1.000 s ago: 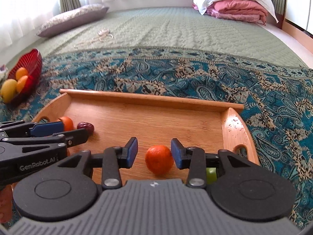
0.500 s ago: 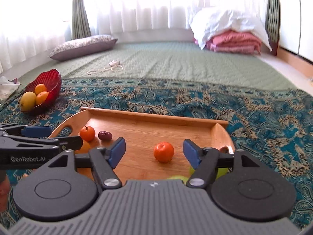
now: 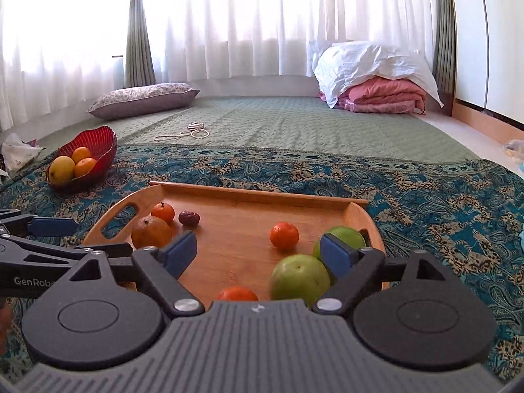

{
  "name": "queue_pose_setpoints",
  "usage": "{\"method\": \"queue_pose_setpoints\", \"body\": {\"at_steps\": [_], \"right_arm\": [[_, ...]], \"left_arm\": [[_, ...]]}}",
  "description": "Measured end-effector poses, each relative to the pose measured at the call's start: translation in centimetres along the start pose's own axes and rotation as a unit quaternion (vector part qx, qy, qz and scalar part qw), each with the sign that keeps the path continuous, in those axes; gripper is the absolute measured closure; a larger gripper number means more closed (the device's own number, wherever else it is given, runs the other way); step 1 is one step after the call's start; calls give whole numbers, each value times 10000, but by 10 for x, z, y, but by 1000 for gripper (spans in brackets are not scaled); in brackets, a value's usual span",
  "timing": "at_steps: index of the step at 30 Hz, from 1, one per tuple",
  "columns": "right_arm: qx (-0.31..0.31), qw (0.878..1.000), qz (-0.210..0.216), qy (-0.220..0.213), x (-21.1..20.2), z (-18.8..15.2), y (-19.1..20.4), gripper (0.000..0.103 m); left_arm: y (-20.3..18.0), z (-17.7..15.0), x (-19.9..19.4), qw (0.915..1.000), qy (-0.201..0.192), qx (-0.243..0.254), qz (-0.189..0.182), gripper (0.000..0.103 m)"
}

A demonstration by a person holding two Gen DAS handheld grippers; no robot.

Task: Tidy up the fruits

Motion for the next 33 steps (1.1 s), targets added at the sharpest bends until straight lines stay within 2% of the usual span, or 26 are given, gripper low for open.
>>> {"method": "queue_pose_setpoints", "body": {"at_steps": [15, 22, 33], "right_arm": [[-128, 9996, -206, -123, -23, -58, 9, 4], [14, 9994, -353, -24, -20, -78, 4, 0], [73, 9985, -499, 190, -5, -96, 3, 0]], "left_arm": [[6, -61, -1, 9989, 389, -174, 208, 14], [11, -74, 1, 9979, 425, -262, 419, 10], [12, -85, 14, 9967, 467, -193, 630, 0]]}}
Point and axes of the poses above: each gripper's, at about its wrist camera, not at the fingertips, and x roughly the way its jaws point, y to its left, z to its top, the point moved 3 cm from there along x, roughly the way its jaws point, and after that the axes turned 5 degrees about -z, right-handed, at the moved point
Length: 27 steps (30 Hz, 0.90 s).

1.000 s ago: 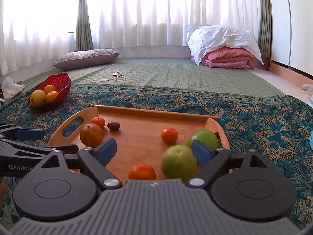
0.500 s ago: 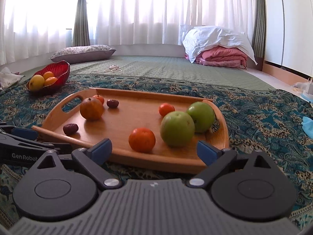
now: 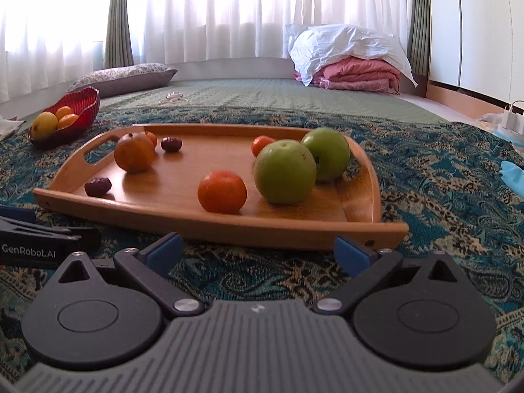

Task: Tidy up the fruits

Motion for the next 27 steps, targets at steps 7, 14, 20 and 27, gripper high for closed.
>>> {"method": "queue_pose_setpoints", "body": {"at_steps": [7, 14, 20, 27], "right_arm": [[-60, 9995, 55, 297, 12, -7, 2, 0], [-35, 9997, 7, 244, 12, -10, 2, 0], [-12, 9997, 19, 251, 12, -10, 2, 0], [18, 9997, 29, 243, 11, -10, 1, 0]], "left_arm": [[-1, -5, 6, 10000, -80, 22, -29, 0], [2, -9, 5, 9998, -198, -26, -79, 0], [2, -9, 5, 9998, -205, -28, -79, 0], [1, -13, 3, 9996, -264, 12, -23, 0]]}}
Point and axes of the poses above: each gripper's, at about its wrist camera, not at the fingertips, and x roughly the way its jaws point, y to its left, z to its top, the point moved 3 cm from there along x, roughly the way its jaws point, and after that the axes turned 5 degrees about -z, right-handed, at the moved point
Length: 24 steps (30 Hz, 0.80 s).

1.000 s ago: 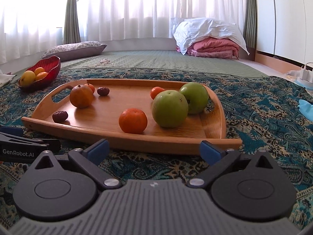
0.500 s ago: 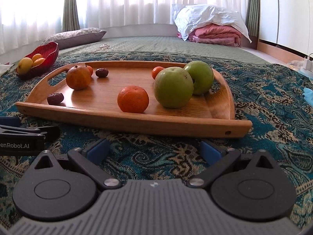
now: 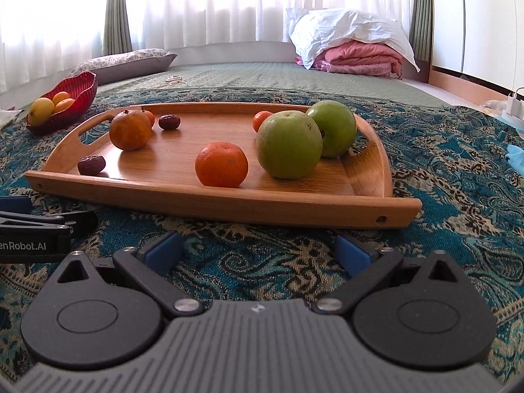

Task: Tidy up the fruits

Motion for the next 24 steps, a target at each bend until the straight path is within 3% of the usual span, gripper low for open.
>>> {"method": "queue_pose_setpoints", "body": {"at_steps": [24], "right_arm": [[14, 10000, -67, -20, -1, 0, 0, 0]], "left_arm": [[0, 0, -1, 10000, -88, 9, -12, 0]]}}
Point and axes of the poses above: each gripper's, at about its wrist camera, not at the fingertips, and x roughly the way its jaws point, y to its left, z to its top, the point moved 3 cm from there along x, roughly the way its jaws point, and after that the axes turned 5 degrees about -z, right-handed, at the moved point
